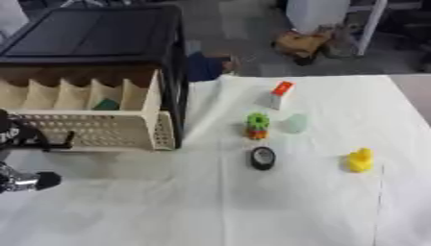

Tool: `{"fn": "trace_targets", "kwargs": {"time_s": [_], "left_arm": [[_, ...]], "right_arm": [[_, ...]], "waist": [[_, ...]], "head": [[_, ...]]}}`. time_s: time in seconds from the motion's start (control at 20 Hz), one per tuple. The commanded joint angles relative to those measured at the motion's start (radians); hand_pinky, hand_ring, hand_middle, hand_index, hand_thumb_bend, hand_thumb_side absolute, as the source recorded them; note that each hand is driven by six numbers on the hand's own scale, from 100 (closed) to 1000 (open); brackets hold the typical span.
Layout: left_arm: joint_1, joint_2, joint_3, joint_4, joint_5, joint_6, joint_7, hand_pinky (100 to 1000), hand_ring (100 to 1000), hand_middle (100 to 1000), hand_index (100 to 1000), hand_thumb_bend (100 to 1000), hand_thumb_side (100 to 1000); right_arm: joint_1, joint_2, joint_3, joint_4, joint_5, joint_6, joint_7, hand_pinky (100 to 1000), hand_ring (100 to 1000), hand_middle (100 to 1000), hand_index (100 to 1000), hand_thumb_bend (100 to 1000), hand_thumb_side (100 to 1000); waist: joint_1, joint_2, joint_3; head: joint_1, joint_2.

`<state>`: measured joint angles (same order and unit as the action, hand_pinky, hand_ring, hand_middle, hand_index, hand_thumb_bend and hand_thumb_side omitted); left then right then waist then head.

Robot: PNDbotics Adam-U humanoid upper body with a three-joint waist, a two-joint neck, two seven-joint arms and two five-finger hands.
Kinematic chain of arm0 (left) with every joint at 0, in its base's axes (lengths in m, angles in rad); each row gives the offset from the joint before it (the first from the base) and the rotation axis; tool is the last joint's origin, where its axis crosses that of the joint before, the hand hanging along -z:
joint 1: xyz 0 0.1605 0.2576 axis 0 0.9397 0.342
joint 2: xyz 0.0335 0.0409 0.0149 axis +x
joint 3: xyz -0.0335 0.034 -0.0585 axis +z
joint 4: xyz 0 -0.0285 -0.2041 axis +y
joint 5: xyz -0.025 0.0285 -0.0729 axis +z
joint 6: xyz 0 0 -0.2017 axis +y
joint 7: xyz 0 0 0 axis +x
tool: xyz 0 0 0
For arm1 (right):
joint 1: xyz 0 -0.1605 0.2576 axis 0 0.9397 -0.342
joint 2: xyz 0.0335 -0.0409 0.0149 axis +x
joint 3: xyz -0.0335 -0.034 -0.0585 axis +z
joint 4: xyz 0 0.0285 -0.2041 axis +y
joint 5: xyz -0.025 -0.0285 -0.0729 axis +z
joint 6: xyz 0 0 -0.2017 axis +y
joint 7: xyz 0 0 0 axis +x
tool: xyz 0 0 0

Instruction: Pick up objects from table and place into drawer.

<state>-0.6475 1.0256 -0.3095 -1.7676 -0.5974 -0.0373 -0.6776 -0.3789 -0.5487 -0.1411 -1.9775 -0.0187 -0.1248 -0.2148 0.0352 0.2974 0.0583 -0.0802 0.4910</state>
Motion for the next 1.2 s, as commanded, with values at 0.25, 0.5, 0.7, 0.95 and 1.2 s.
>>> {"fn": "trace_targets", "kwargs": {"time_s": [0.25,0.5,0.7,0.95,1.2], "left_arm": [[0.028,0.069,0.015,-0.083,0.017,0.033,0.033,100,100,100,784,509,1000],[0.053,0.088,0.019,-0.123,0.014,0.047,0.038,100,100,100,781,509,1000],[0.069,0.098,0.027,-0.134,0.003,0.05,0.036,100,100,100,781,514,1000],[0.085,0.107,0.037,-0.14,-0.015,0.049,0.035,100,100,100,778,518,1000],[0.097,0.113,0.045,-0.146,-0.026,0.047,0.036,100,100,100,775,513,1000]], "right_arm": [[-0.016,-0.017,-0.009,-0.022,-0.006,-0.001,-0.006,666,535,572,927,100,1000],[-0.018,-0.016,-0.009,-0.022,-0.007,-0.002,-0.007,666,535,573,927,100,1000],[-0.019,-0.015,-0.009,-0.022,-0.01,-0.003,-0.007,667,536,573,926,100,1000],[-0.02,-0.014,-0.009,-0.022,-0.011,-0.004,-0.008,667,537,574,926,100,1000],[-0.021,-0.014,-0.008,-0.022,-0.013,-0.005,-0.009,667,537,574,925,100,1000]], "waist": [[-0.003,-0.022,0.004],[-0.006,-0.024,0.006],[-0.009,-0.025,0.007],[-0.01,-0.026,0.008],[-0.012,-0.028,0.01]], "head": [[0.002,-0.002],[0.002,-0.003],[0.001,-0.004],[0.0,-0.005],[-0.002,-0.006]]}}
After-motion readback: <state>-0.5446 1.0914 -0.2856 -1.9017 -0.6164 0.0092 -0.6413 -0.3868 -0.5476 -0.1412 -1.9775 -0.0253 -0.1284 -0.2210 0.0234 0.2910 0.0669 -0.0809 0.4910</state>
